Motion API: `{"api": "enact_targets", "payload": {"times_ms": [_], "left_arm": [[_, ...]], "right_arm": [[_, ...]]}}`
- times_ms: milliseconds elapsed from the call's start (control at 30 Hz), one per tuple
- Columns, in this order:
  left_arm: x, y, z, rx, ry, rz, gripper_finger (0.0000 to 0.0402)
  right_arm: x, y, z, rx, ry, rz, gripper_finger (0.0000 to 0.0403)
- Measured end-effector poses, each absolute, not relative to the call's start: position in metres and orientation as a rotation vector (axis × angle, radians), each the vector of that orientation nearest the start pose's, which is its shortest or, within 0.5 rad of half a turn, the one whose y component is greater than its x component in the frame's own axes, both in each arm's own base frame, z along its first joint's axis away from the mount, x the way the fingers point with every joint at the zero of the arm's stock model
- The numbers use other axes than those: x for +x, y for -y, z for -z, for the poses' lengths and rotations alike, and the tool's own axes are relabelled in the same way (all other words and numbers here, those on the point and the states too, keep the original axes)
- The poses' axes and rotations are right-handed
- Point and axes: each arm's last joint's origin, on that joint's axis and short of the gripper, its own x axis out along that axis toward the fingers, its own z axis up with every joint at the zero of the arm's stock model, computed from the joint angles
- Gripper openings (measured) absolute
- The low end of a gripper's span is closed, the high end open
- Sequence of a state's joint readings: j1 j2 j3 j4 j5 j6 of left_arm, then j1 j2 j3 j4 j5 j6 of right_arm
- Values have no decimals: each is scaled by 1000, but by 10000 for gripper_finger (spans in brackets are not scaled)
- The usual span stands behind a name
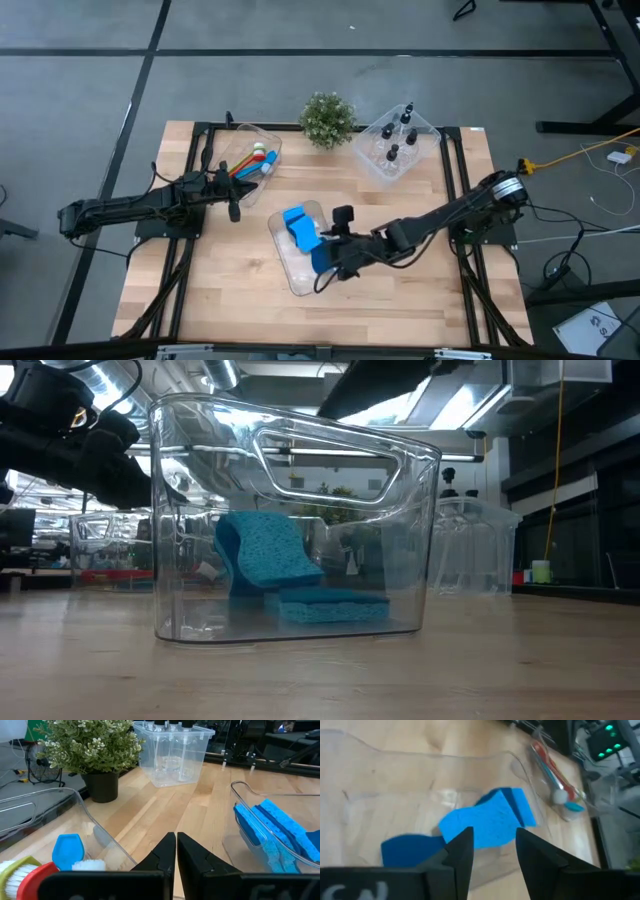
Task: Pick & Place Kitchen Sink Supplies
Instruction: Return to Home Position
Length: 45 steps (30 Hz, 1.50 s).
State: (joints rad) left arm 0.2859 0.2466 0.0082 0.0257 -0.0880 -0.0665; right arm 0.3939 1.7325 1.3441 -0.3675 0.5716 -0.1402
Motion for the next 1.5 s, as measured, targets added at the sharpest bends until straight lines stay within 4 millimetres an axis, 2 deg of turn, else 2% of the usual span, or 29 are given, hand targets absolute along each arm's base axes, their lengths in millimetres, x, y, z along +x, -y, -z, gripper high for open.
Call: {"api": "enact_targets", "payload": {"times_ms": [100, 200, 367, 600, 867, 1033, 1300, 1500], "left_arm": [[105, -34, -148, -86, -200, -380, 12], [105, -34, -148, -86, -200, -380, 9], [105, -34, -148, -86, -199, -379, 6], [105, -34, -148, -86, -200, -380, 6], [105, -34, -148, -86, -200, -379, 6], [105, -34, -148, -86, -200, -380, 6], [105, -34, -148, -86, -200, -379, 8], [105, -34, -148, -87, -200, -380, 6]], "right_arm": [[349, -137, -263, -511, -713, 112, 142], [340, -141, -253, -548, -750, 82, 137], [319, -134, -245, -531, -734, 63, 127], [271, -112, -242, -399, -470, -69, 117], [208, -71, -221, -249, -70, -159, 117], [175, -52, -205, -168, 112, -119, 117], [141, -38, -184, -120, 264, -88, 116], [135, -33, -189, -139, 276, 35, 116]]}}
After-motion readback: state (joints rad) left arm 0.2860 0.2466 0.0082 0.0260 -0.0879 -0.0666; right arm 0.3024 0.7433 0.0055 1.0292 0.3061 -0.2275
